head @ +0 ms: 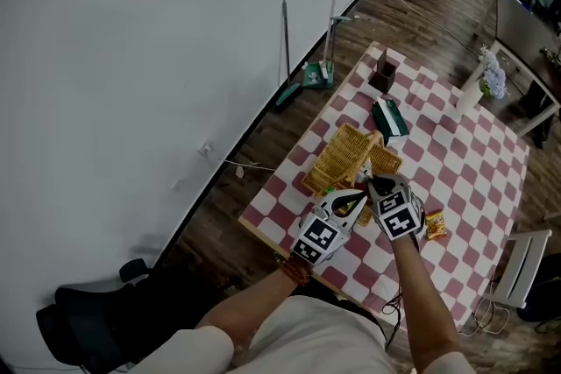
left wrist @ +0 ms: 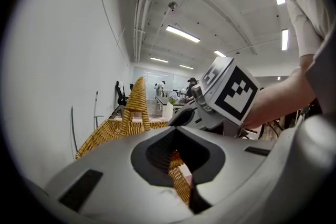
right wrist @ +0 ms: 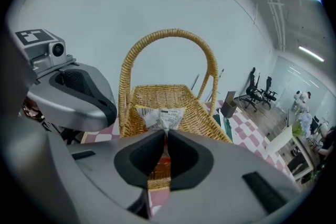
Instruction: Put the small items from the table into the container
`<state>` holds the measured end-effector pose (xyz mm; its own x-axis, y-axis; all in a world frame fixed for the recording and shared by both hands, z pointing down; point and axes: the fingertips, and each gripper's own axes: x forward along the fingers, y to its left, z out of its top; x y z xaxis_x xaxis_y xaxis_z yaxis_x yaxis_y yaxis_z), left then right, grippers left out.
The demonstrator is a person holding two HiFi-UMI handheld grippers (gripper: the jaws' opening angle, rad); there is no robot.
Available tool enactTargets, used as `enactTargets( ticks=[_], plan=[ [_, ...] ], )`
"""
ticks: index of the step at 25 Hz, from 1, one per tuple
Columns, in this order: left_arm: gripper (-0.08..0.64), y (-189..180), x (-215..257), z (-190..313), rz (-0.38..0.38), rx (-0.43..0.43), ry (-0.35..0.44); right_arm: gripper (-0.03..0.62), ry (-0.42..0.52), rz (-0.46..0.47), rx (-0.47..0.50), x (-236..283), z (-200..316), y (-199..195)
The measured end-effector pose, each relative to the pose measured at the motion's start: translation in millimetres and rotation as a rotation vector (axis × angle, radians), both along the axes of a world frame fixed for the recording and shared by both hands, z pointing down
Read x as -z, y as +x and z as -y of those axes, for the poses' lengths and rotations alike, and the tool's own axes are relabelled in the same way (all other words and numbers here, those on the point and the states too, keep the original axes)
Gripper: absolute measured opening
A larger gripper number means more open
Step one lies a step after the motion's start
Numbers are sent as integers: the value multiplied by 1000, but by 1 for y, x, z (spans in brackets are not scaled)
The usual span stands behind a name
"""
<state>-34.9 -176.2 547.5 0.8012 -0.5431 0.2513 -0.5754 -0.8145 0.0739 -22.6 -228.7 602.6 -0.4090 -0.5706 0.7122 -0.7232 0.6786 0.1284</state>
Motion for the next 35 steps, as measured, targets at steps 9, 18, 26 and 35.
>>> enactTargets(
  ticks=[9,18,26,35],
  plan=[
    [12,-5,1,-1,-4,8,-6,100,-22,54,-9,3,1,0],
    [12,-5,7,-6,-17,9,-5,104,45,151,-28,24,-3,4],
    [12,10,26,-23,-37,-42,30,104,159,331,-110,80,-39,28],
    [11,44,88,-65,-174,-149,67,17,370,489,-215,156,-105,71]
  ],
)
